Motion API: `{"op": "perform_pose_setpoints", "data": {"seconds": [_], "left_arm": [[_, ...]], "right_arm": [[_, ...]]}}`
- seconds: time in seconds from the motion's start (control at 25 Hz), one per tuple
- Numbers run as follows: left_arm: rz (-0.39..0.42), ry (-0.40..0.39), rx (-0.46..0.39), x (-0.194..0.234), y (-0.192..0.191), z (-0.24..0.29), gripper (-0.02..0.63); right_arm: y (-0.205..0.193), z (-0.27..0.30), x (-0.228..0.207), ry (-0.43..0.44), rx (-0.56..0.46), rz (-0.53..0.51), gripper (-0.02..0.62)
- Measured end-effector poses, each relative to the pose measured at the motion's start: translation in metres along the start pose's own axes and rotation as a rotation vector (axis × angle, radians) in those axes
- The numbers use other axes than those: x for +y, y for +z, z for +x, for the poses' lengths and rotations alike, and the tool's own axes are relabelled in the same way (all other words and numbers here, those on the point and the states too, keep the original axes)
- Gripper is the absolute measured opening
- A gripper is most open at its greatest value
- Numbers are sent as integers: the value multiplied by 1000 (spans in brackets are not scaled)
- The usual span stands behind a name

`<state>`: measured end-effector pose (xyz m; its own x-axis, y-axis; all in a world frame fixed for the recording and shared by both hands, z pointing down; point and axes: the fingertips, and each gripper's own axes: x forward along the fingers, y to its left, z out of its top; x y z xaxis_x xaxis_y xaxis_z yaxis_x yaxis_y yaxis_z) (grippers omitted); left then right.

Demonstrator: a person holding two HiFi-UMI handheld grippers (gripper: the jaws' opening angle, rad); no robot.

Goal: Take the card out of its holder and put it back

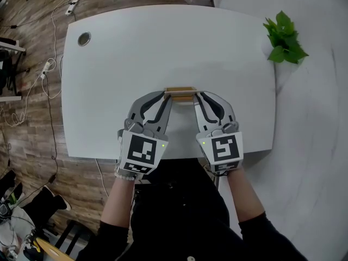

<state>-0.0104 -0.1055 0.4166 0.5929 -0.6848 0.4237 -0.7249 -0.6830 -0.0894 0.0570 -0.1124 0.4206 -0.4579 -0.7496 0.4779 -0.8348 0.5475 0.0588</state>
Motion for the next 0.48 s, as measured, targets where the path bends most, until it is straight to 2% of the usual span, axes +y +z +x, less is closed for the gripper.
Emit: {"op": "perform_pose_setpoints", "data": {"seconds": [0.32, 0.48], "left_arm": [[10, 22, -30, -1, 19, -14, 51], [22, 32, -46, -1, 29, -22, 51]], "right_arm": [[26, -14, 4, 5, -59, 19, 74], [35, -24, 4, -3, -74, -35, 74]]}}
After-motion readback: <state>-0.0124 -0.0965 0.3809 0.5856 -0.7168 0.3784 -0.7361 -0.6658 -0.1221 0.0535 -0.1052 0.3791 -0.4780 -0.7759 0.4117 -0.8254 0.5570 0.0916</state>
